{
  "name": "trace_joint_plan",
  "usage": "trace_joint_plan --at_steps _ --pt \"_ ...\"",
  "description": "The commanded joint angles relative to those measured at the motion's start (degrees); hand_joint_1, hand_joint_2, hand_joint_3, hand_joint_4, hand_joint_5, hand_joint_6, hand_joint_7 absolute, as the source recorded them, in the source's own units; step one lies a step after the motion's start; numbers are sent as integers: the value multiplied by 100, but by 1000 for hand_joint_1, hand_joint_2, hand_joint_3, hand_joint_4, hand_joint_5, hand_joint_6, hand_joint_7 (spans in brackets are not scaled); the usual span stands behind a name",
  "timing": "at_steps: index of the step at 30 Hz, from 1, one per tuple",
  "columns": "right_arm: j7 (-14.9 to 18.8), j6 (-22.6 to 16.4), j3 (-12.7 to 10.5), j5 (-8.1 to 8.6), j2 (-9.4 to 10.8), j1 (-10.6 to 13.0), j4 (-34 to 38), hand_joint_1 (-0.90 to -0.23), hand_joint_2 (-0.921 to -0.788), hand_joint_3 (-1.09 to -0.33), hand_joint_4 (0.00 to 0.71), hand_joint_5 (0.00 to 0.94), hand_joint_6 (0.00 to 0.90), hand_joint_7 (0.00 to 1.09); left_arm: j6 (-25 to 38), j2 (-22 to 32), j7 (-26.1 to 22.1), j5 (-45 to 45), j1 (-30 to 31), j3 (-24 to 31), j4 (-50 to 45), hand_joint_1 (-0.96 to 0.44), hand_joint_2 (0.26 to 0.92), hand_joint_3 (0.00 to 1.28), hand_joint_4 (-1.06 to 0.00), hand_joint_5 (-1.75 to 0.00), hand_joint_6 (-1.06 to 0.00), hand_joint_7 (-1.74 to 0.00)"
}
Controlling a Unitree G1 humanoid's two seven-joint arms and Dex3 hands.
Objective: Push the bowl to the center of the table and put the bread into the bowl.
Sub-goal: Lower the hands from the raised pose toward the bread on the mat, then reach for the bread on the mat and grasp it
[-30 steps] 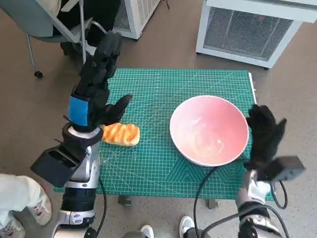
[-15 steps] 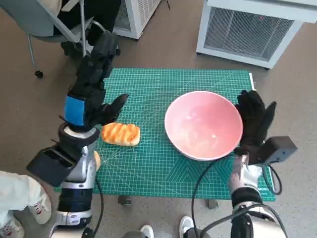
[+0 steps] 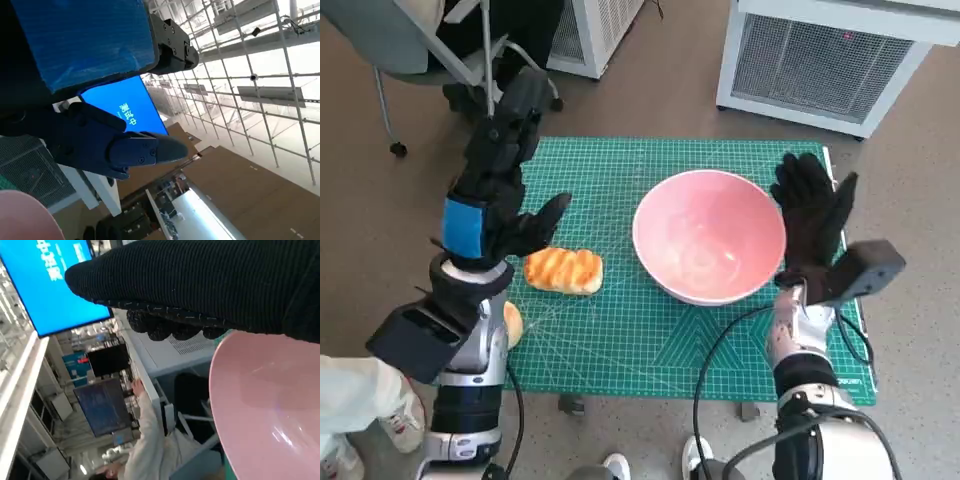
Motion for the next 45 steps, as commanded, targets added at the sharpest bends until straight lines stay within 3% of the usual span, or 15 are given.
trace_joint_plan --at_steps 1,13,18,24,30,34,37,45 --pt "-193 353 122 -195 99 -134 138 -570 -921 -892 179 1 16 550 -71 73 16 33 61 39 -64 -585 921 313 -170 -3 -335 -2" --pt "-386 836 361 -529 57 -356 153 -624 -921 -834 200 9 56 500 -89 110 62 116 170 68 -136 -588 921 317 -169 -1 -334 -1" --pt "-325 829 394 -536 -58 -391 114 -615 -921 -828 205 9 53 490 -93 169 64 146 263 106 -186 -589 921 318 -168 0 -327 0" --pt "-308 340 457 -588 -156 -471 -70 -591 -921 -850 212 9 43 481 -150 361 82 302 413 181 -172 -576 921 323 -166 0 -325 0" --pt "-61 -744 576 -595 -165 -473 -493 -577 -921 -892 227 8 6 564 -212 881 -29 760 508 208 -23 -584 921 332 -161 0 -311 0" --pt "546 -1444 613 -356 -149 -467 -928 -572 -921 -906 235 9 0 615 26 1515 -256 1281 550 129 -20 -607 921 341 -155 0 -298 0" --pt "1163 -1812 699 -73 -162 -417 -1406 -586 -921 -903 241 11 -1 643 564 2044 -672 1535 575 4 -233 -617 921 333 -155 -1 -291 0" --pt "2533 -2094 1022 685 -291 -164 -2529 -604 -921 -851 265 22 -1 700 2460 2873 -1736 1961 501 -505 -1065 -578 921 128 -182 -7 -333 -20"
